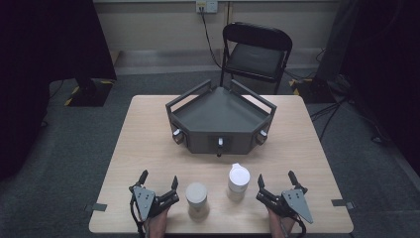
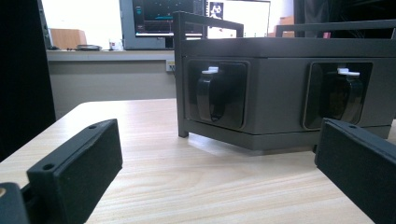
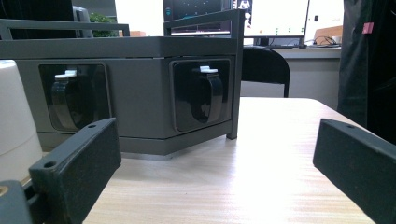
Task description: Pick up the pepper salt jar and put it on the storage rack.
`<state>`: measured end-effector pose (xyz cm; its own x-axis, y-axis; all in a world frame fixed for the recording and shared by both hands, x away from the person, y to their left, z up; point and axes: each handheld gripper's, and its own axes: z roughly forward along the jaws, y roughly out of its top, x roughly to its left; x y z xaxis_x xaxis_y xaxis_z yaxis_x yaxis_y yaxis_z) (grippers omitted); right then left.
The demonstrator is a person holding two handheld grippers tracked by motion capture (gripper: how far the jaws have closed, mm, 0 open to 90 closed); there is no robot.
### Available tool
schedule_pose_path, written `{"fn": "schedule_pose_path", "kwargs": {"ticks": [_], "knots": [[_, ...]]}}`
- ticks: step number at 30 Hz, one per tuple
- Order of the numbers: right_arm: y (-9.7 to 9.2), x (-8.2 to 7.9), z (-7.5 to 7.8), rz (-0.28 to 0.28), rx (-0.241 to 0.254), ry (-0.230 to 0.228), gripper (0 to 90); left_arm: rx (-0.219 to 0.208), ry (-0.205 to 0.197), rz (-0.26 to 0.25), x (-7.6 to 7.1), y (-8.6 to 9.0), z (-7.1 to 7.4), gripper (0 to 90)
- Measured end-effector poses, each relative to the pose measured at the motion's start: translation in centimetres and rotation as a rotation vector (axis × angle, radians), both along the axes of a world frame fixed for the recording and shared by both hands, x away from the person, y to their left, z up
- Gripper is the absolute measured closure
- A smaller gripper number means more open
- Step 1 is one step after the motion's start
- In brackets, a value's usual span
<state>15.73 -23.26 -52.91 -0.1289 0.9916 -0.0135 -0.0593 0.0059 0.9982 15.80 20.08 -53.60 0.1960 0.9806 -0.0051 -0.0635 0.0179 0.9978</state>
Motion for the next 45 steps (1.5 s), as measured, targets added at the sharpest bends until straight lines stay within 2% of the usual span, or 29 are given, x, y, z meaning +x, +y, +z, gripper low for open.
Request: {"fn": "schedule_pose_path", "kwargs": {"ticks": [21,24,27,31,45], "knots": [[0.0,-0.1,-0.2,0.002,-0.007,-0.012,0.0,0.0,0.0,-0.005,0.0,0.1,0.0,0.0],[0.0,-0.1,-0.2,0.003,-0.008,-0.013,0.0,-0.009,0.005,-0.001,0.1,0.1,0.1,0.0],[0.0,-0.1,-0.2,0.004,-0.009,-0.013,0.0,-0.033,0.02,-0.021,0.3,0.4,0.3,0.2],[0.0,-0.1,-0.2,0.003,-0.009,-0.013,0.0,-0.034,0.025,-0.022,0.3,0.5,0.4,0.2],[-0.1,-0.1,-0.2,0.009,-0.01,-0.012,0.0,-0.036,-0.006,-0.05,-0.3,0.7,1.9,0.2]]}}
